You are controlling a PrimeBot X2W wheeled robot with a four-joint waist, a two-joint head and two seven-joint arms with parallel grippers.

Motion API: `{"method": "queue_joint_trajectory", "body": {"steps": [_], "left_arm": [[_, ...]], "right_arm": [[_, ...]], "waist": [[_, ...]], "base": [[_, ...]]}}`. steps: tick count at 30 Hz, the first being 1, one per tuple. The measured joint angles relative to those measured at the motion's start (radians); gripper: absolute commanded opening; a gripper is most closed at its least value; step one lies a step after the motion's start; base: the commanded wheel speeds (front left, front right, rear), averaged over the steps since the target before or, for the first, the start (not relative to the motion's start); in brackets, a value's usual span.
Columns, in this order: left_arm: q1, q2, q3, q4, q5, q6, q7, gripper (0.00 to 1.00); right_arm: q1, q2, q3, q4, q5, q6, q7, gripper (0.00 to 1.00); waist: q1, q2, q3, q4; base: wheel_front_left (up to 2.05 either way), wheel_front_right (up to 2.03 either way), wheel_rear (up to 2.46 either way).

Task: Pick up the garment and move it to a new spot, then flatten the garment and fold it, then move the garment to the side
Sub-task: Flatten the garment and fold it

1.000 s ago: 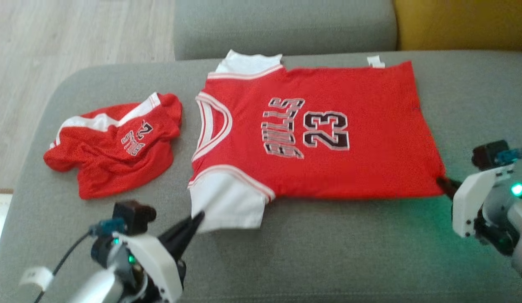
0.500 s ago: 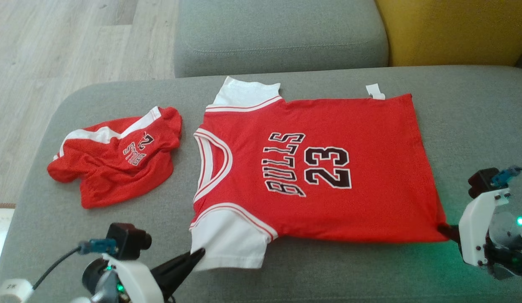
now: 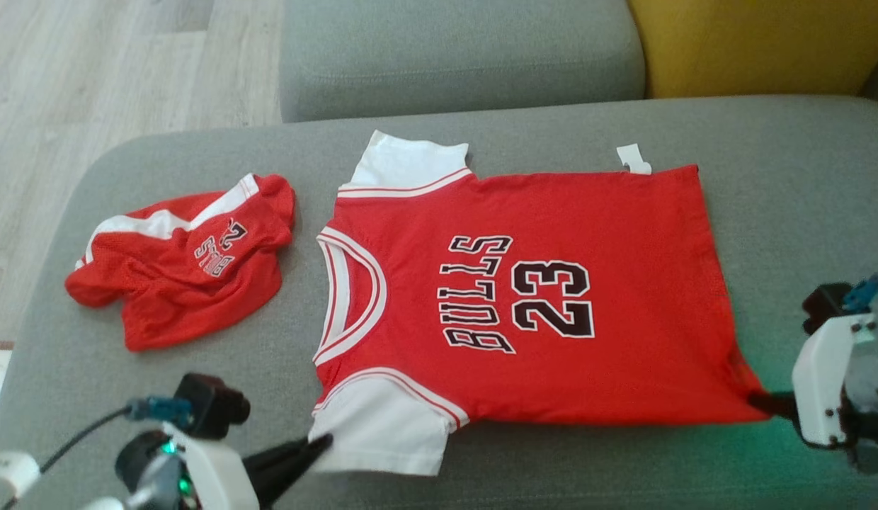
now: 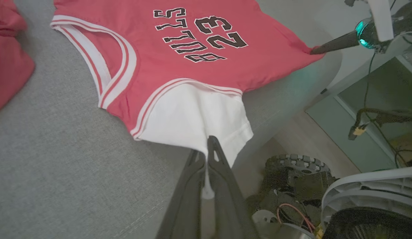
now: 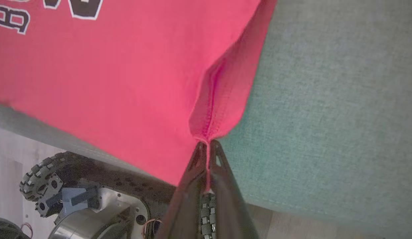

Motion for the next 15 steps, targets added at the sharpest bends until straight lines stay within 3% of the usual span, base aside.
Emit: {"method": "queue_joint_trajectory", "body": {"steps": [7, 15], "left_arm": [[-0.120, 0.003, 0.000, 0.005, 0.035, -0.002, 0.030, 0.00], [-0.342, -0.016, -0.014, 0.097, 0.060, -0.010, 0.059, 0.00]], "right_arm": [[-0.026, 0.013, -0.084, -0.001, -0.052, 0.000, 0.001, 0.00], [-0.149, 0.079, -0.188, 0.037, -0.135, 0.000, 0.033, 0.00]], "waist": [[0.0000, 0.0000, 0.045, -0.005], [0.0003, 0.0000, 0.160, -0.015]], "base": [[0.00, 0.00, 0.00], [0.00, 0.00, 0.00]]}}
